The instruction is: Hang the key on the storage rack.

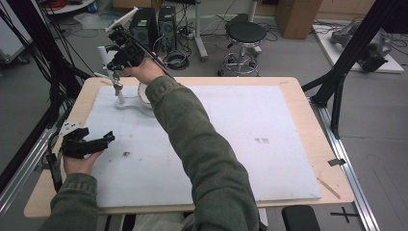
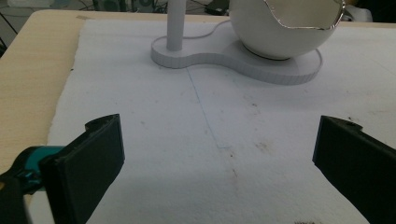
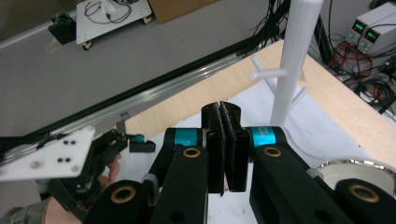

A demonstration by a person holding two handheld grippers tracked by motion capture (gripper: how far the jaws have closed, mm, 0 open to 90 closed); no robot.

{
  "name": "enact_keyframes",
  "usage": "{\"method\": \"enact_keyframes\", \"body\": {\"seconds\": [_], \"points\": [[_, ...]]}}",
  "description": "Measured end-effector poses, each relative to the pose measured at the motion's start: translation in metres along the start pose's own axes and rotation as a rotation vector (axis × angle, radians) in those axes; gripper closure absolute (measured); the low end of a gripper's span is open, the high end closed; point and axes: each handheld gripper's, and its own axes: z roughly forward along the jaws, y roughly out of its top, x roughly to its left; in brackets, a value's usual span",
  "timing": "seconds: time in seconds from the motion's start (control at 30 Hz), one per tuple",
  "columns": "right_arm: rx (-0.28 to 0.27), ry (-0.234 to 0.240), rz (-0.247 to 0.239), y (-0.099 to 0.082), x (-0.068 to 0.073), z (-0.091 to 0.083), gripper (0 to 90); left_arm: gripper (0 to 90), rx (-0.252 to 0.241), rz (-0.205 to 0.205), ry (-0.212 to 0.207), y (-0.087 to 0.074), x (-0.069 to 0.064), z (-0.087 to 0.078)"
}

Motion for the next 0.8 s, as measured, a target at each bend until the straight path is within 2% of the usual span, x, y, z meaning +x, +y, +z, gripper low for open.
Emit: {"method": "enact_keyframes", "body": {"seconds": [0.17,0.4,0.8], "points": [[-0.014,-0.010,0.010,0.010,0.002,0.001,88.7,2.5,0.000,0.000,0.000,0.000,0.000,0.000],[-0.036,-0.005,0.034,0.014,-0.001,0.004,88.7,2.5,-0.005,-0.006,-0.002,0.000,0.000,0.001],[-0.025,-0.030,0.057,0.025,-0.007,0.017,88.7,2.5,-0.006,-0.009,-0.008,0.000,0.001,0.002]]}}
